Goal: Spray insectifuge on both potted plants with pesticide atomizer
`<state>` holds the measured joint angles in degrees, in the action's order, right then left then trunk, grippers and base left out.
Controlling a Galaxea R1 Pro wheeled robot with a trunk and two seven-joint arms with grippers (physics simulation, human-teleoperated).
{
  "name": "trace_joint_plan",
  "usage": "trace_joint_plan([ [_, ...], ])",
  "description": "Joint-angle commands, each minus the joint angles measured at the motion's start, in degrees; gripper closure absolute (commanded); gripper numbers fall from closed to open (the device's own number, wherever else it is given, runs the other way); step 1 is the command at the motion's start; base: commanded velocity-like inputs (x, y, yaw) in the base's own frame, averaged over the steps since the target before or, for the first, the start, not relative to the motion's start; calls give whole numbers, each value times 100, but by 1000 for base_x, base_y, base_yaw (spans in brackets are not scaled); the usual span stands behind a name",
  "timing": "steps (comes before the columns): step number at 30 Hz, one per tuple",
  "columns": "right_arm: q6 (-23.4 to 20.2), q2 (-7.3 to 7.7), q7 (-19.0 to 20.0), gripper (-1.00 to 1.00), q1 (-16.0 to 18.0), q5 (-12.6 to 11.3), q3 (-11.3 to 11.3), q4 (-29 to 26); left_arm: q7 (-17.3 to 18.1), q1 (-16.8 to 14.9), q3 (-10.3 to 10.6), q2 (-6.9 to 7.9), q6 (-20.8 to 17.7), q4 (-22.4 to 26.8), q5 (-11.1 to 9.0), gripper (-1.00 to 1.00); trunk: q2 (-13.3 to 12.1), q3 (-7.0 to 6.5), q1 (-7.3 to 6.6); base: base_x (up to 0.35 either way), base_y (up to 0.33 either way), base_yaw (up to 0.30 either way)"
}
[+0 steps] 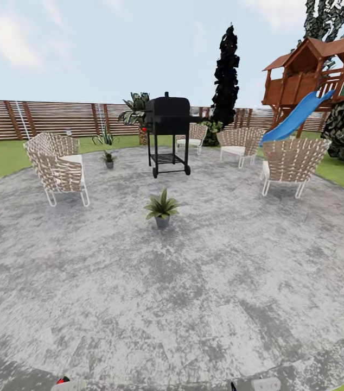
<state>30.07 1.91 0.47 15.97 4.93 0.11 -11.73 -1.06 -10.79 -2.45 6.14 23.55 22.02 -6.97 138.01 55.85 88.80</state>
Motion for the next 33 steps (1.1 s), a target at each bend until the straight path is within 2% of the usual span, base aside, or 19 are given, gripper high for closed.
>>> trace_joint_plan([
  [1, 17, 2, -3, -100, 3, 35, -3, 4, 0, -3, 17, 1, 18, -5, -50, 100, 2, 5, 2, 294, 205, 0],
  [33, 17, 2, -3, -100, 3, 35, -3, 4, 0, -3, 17, 1, 18, -5, -50, 100, 2, 5, 2, 294, 205, 0],
])
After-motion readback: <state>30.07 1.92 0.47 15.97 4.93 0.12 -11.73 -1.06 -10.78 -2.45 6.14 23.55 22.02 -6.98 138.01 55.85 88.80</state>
